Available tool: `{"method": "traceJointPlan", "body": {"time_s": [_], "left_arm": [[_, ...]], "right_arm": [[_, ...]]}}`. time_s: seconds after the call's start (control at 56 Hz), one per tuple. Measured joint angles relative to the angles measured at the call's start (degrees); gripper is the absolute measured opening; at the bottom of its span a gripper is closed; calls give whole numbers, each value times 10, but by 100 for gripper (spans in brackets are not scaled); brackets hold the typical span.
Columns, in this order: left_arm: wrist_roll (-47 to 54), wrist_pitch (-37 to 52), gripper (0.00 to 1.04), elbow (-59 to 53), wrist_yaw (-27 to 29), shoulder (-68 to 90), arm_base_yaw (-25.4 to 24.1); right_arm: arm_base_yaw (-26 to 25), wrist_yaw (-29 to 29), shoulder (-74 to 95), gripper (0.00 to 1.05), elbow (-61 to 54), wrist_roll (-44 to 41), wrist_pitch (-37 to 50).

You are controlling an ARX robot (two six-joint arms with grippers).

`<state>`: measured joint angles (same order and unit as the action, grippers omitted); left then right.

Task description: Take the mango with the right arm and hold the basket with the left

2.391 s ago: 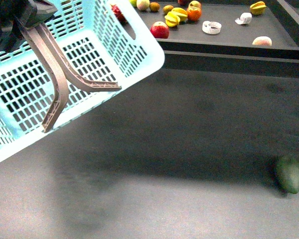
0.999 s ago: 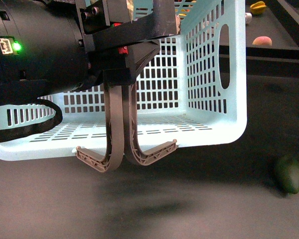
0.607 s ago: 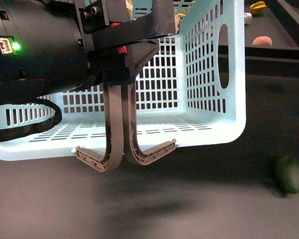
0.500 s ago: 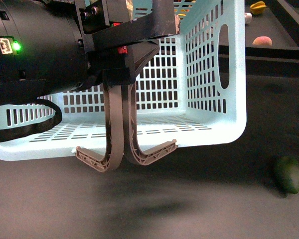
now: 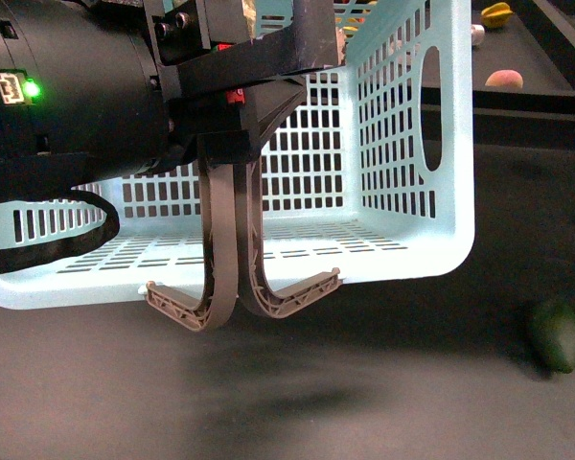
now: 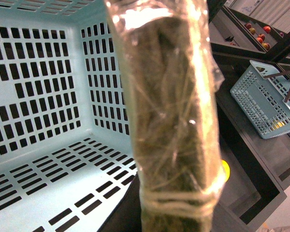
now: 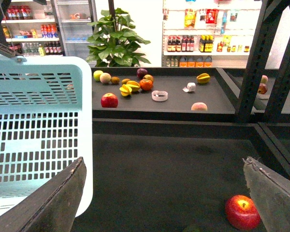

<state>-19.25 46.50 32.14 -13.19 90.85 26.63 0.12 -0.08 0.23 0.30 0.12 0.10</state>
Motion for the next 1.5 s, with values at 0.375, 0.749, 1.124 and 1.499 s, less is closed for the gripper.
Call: {"method": "traceJointPlan", "body": {"time_s": [0.375, 0.749, 1.124, 1.499], "left_arm": [[2, 0, 9, 0, 1, 0, 0], [2, 0, 9, 0, 1, 0, 0], [3, 0, 9, 0, 1, 0, 0], [4, 0, 9, 0, 1, 0, 0]], "right_arm": [[-9, 83, 115, 97, 16, 73, 18], [-170, -74, 476, 97, 61, 3, 301], [-266, -185, 796, 97, 139, -191, 405], [-350, -236, 1008, 97, 221, -397, 403]]}}
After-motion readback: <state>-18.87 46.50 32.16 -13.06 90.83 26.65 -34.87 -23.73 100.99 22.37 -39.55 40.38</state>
